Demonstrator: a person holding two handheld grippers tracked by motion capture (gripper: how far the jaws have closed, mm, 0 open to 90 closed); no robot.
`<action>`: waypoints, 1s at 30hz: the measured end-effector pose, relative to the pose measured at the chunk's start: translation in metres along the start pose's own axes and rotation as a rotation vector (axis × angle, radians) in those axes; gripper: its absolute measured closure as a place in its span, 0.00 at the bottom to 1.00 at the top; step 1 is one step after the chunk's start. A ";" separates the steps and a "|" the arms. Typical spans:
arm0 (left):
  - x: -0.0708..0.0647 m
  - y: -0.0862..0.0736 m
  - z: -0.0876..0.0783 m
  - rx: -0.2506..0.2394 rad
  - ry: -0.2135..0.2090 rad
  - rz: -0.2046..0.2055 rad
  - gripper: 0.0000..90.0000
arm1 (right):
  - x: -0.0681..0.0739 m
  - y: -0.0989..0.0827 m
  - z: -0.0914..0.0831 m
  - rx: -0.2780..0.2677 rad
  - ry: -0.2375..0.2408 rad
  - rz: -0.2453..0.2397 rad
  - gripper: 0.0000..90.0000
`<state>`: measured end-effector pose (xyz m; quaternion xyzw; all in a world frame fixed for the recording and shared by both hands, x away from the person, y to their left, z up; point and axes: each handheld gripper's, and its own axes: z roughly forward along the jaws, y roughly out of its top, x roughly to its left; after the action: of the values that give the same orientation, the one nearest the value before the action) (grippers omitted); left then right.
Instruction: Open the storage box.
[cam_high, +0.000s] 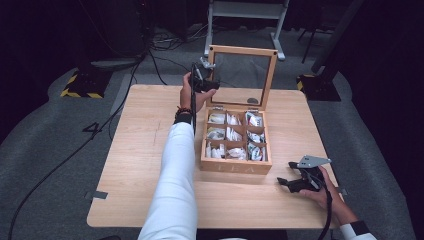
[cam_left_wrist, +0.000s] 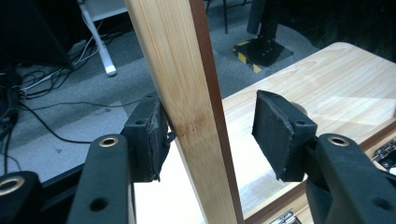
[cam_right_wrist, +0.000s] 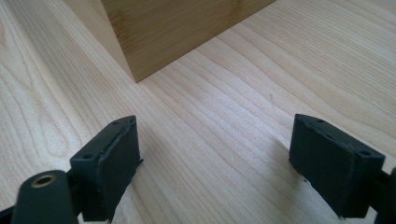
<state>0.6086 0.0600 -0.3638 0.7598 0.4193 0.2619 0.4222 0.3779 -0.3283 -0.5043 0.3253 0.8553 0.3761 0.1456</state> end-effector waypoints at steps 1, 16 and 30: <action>0.000 0.000 0.000 0.000 0.000 0.000 0.51 | 0.000 0.000 0.000 0.000 0.000 0.000 0.18; -0.001 -0.022 -0.006 0.043 -0.051 0.026 0.39 | 0.000 0.000 0.000 0.002 0.000 -0.003 0.18; -0.003 -0.056 -0.059 0.114 -0.124 0.182 0.21 | -0.003 0.001 -0.006 0.030 0.034 0.007 0.24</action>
<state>0.5397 0.0987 -0.3827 0.8323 0.3358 0.2274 0.3779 0.3773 -0.3336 -0.4996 0.3241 0.8619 0.3695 0.1247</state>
